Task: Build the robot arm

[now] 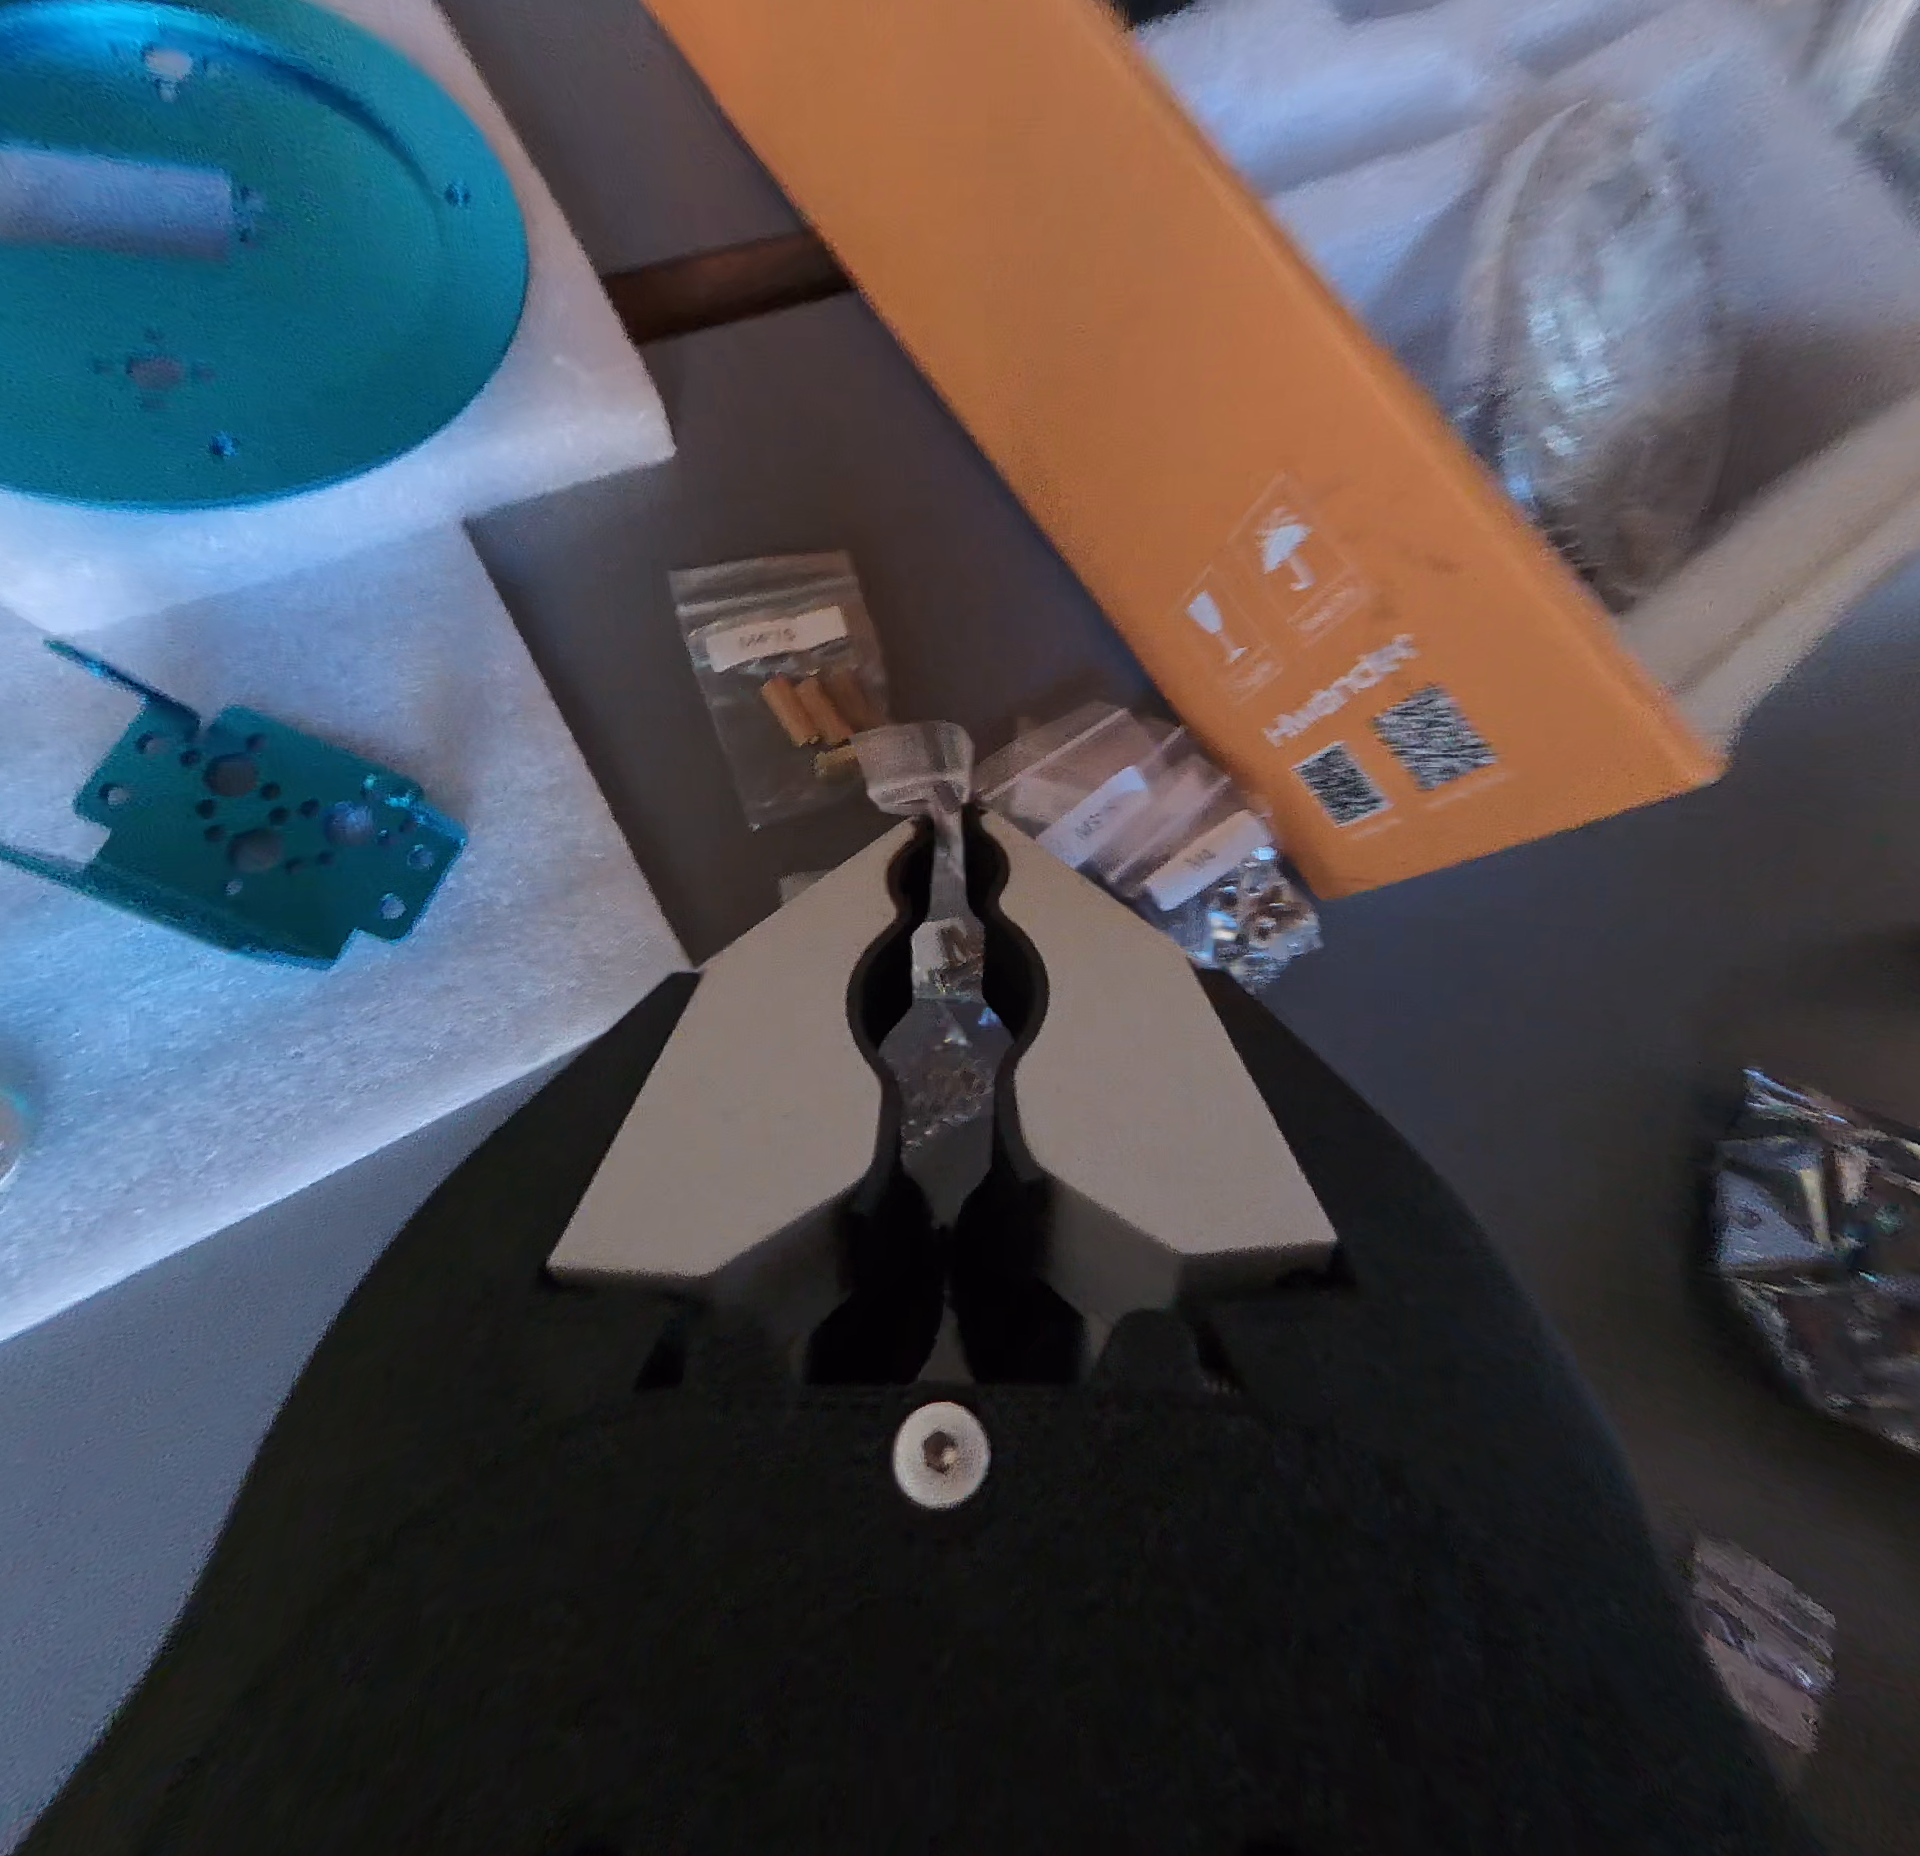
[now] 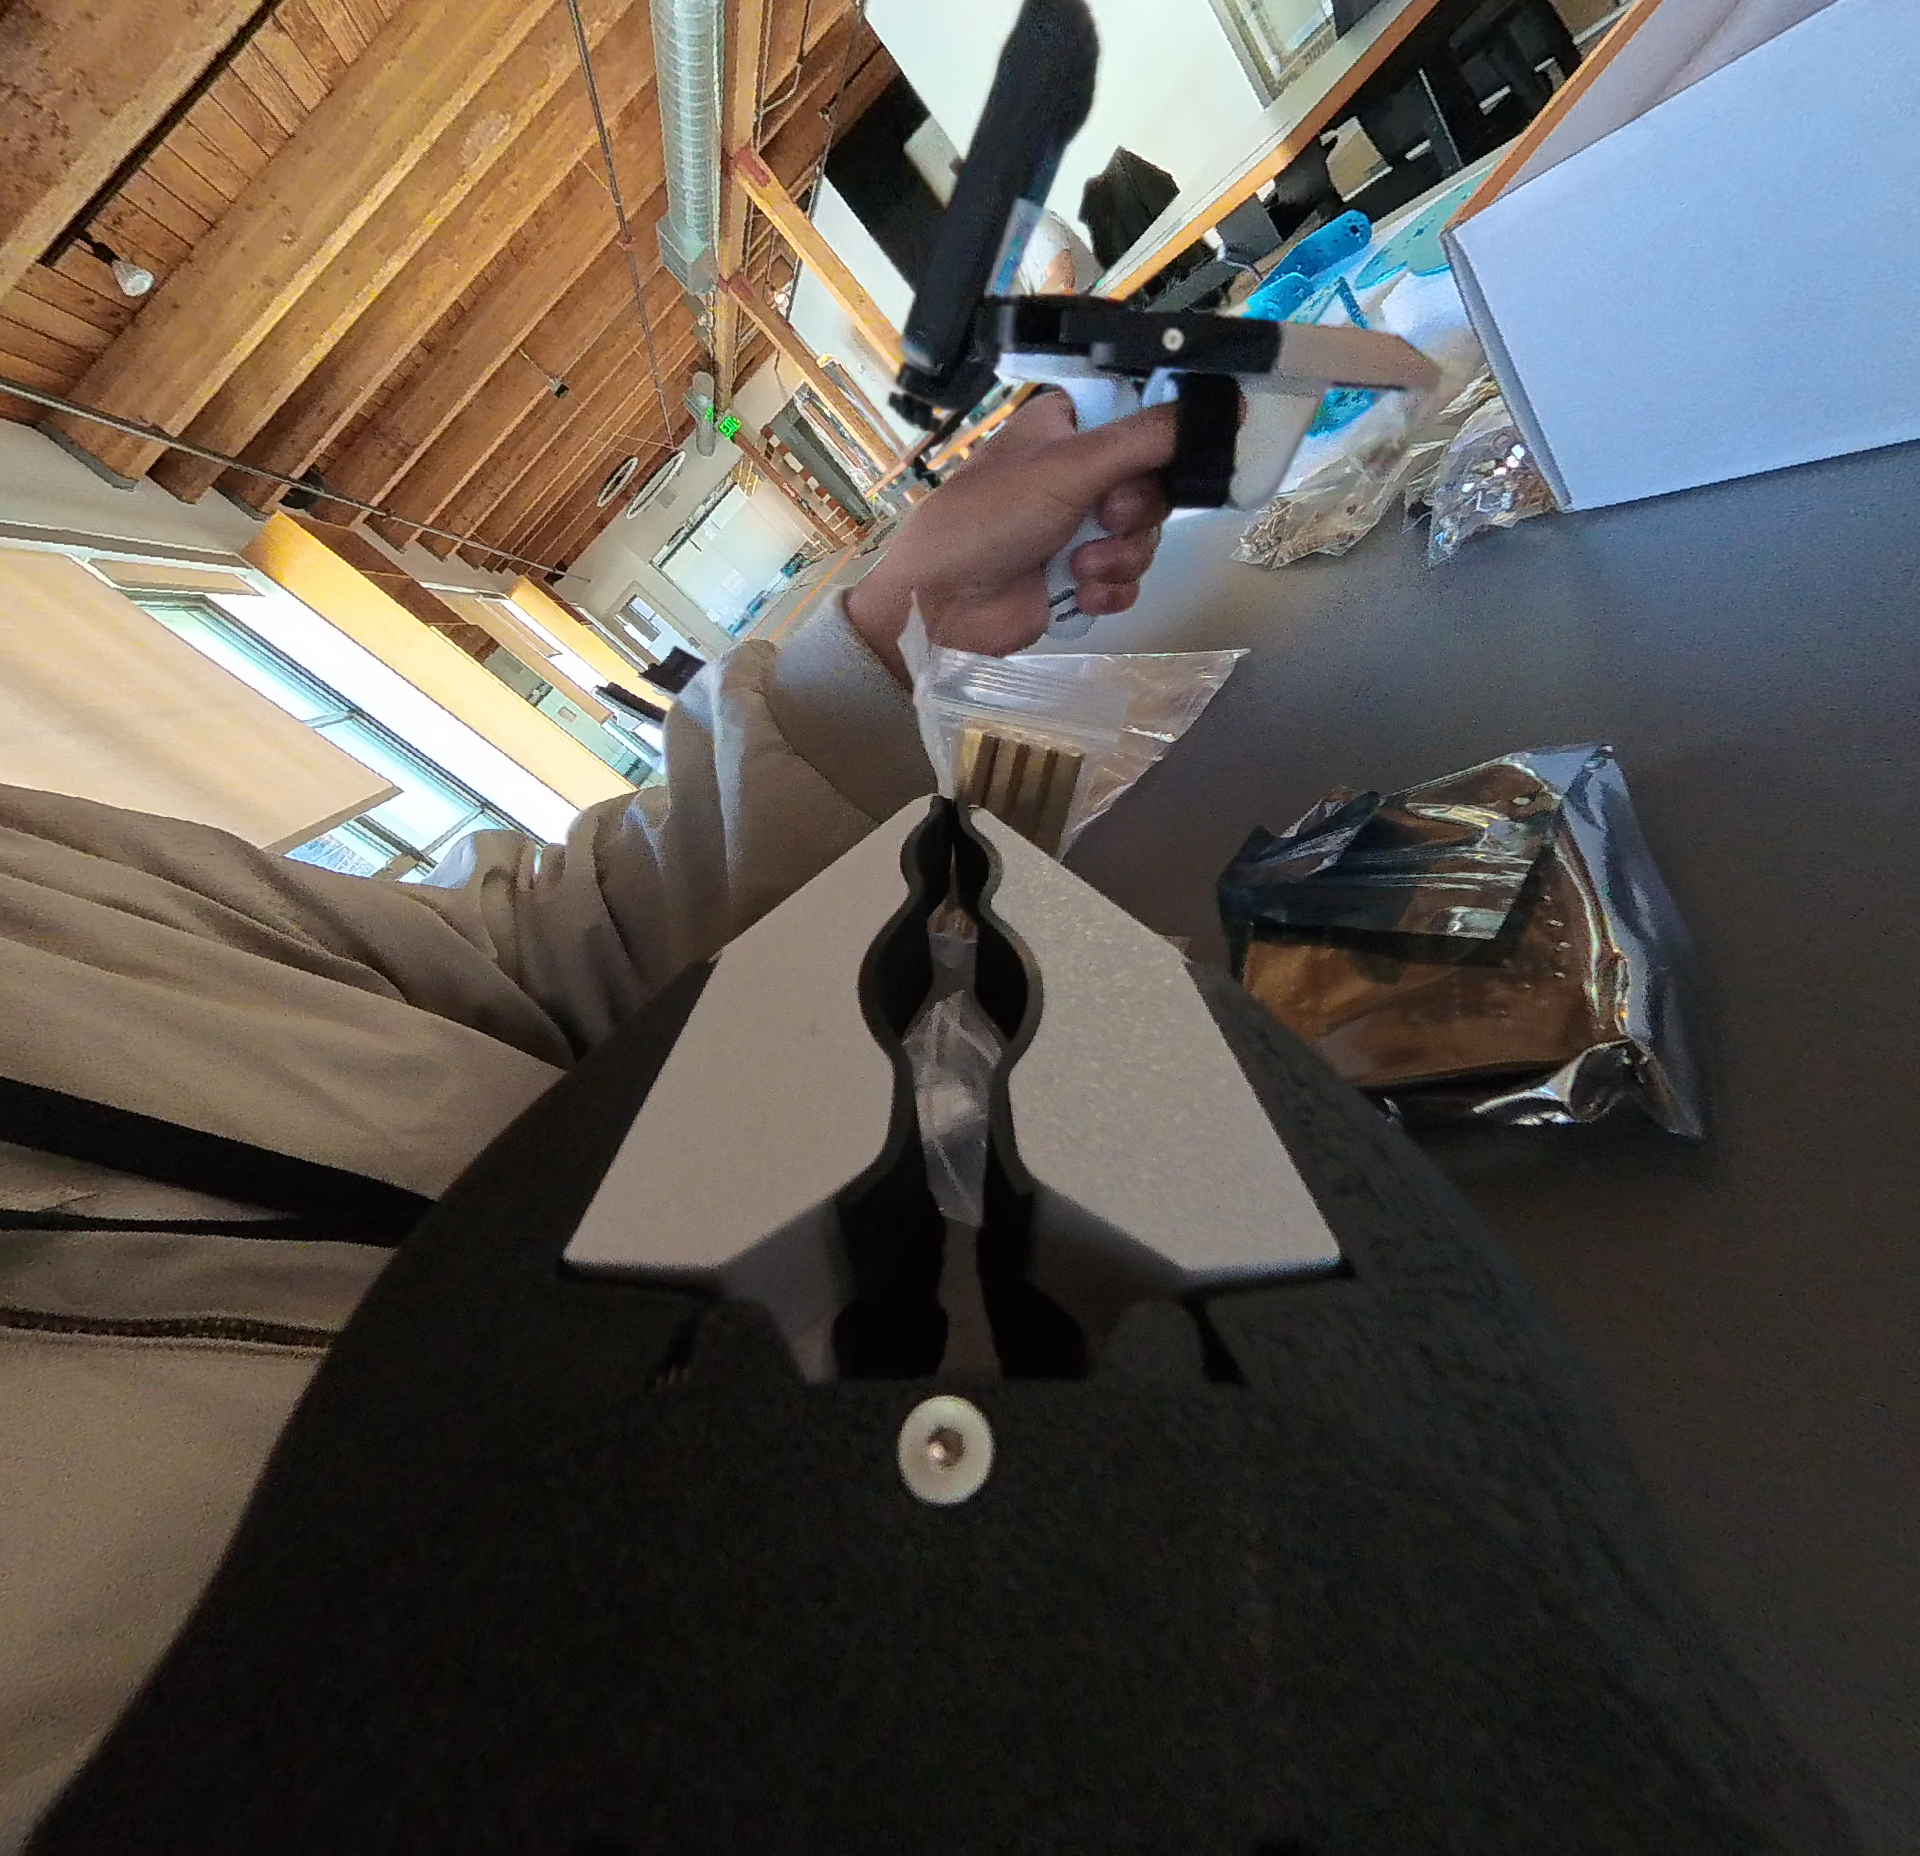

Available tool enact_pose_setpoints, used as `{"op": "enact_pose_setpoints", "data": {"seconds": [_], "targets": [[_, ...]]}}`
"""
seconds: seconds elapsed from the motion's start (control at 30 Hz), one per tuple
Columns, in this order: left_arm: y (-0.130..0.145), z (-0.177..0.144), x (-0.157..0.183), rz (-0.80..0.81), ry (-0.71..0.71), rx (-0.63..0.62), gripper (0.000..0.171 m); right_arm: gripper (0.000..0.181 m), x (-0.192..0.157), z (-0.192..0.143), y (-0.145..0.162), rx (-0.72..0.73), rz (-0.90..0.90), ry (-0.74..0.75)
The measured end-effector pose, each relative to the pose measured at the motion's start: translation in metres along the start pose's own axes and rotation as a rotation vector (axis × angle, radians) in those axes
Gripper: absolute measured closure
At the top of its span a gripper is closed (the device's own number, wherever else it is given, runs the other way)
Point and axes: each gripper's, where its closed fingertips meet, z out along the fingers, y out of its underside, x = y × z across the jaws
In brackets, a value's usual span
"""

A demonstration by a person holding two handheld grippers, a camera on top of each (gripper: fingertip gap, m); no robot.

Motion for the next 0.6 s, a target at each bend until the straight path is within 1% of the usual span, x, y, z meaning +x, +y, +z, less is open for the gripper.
{"op": "enact_pose_setpoints", "data": {"seconds": [0.03, 0.07, 0.1, 0.13, 0.17, 0.23, 0.3, 0.33, 0.37, 0.4, 0.43, 0.47, 0.5, 0.53, 0.6], "targets": [[0.005, 0.003, -0.004, -0.010, -0.019, -0.025, 0.159, 0.181, -0.001, 0.000, 0.000, 0.000, 0.000, -0.003], [0.008, 0.005, -0.003, -0.025, -0.009, -0.042, 0.144, 0.181, -0.001, 0.000, 0.000, 0.000, 0.000, -0.005], [0.011, 0.004, 0.002, -0.045, 0.029, -0.052, 0.131, 0.181, -0.001, 0.000, 0.000, 0.001, 0.001, -0.006], [0.010, -0.001, 0.008, -0.060, 0.068, -0.043, 0.121, 0.181, -0.001, -0.001, 0.000, 0.003, 0.003, -0.007], [0.006, -0.010, 0.011, -0.066, 0.083, -0.012, 0.116, 0.181, -0.001, -0.001, -0.001, 0.006, 0.006, -0.008], [-0.001, -0.040, 0.013, -0.037, 0.075, 0.062, 0.114, 0.181, -0.001, -0.002, -0.002, 0.013, 0.006, -0.008], [0.004, -0.074, 0.025, 0.060, 0.095, 0.091, 0.114, 0.181, 0.000, -0.003, -0.003, 0.021, 0.007, -0.004], [0.015, -0.087, 0.039, 0.143, 0.133, 0.076, 0.114, 0.181, 0.000, -0.004, -0.004, 0.026, 0.008, -0.002], [0.034, -0.095, 0.056, 0.230, 0.194, 0.027, 0.114, 0.181, 0.001, -0.004, -0.005, 0.031, 0.007, 0.001], [0.061, -0.099, 0.076, 0.295, 0.269, -0.058, 0.114, 0.181, 0.001, -0.005, -0.006, 0.036, 0.005, 0.005], [0.087, -0.101, 0.096, 0.331, 0.340, -0.141, 0.113, 0.181, 0.002, -0.005, -0.007, 0.039, 0.002, 0.011], [0.108, -0.102, 0.116, 0.350, 0.397, -0.185, 0.114, 0.181, 0.003, -0.006, -0.007, 0.043, -0.001, 0.019], [0.124, -0.102, 0.135, 0.369, 0.439, -0.204, 0.114, 0.181, 0.004, -0.006, -0.008, 0.047, -0.004, 0.025], [0.139, -0.102, 0.151, 0.397, 0.459, -0.220, 0.113, 0.181, 0.004, -0.007, -0.008, 0.049, -0.004, 0.028], [0.156, -0.097, 0.168, 0.493, 0.425, -0.222, 0.113, 0.181, 0.005, -0.007, -0.009, 0.053, -0.001, 0.031]]}}
